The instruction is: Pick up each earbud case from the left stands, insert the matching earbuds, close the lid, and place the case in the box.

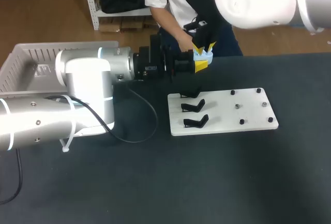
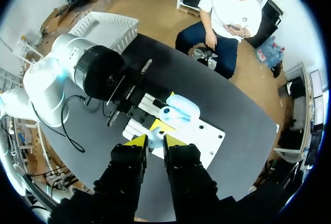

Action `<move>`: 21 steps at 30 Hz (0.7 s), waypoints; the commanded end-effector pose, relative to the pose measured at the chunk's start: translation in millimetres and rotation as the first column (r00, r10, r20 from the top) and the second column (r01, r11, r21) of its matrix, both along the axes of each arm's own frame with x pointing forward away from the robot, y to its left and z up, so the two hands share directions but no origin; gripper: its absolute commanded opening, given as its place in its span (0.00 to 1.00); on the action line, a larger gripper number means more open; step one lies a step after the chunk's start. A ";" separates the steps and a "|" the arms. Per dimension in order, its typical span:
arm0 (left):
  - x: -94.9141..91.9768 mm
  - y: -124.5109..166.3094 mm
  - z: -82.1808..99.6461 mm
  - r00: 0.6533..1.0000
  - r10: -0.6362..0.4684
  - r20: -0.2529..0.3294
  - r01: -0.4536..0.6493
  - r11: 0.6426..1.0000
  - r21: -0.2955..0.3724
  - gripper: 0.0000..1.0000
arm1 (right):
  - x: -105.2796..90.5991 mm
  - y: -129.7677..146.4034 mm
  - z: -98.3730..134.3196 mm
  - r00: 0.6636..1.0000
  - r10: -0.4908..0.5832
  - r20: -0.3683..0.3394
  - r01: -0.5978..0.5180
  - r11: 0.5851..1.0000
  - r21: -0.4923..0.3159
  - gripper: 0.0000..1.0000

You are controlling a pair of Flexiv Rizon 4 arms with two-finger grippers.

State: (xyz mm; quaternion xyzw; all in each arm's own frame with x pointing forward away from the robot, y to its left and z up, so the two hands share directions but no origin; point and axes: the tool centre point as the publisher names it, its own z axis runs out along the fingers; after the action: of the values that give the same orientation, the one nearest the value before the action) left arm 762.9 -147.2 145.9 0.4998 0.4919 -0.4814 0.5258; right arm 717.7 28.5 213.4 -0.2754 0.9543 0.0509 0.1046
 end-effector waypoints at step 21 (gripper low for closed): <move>-1.6 -0.2 -1.3 1.000 0.006 0.006 -0.006 1.000 -0.006 0.00 | 24.9 1.9 -13.4 0.998 -0.062 -0.014 0.063 0.996 0.056 0.00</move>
State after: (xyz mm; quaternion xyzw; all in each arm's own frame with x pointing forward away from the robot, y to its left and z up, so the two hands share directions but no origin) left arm 762.9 -147.2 145.9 0.4998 0.4919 -0.4814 0.5258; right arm 740.1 28.7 201.9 -0.2420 0.9610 0.0774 0.1093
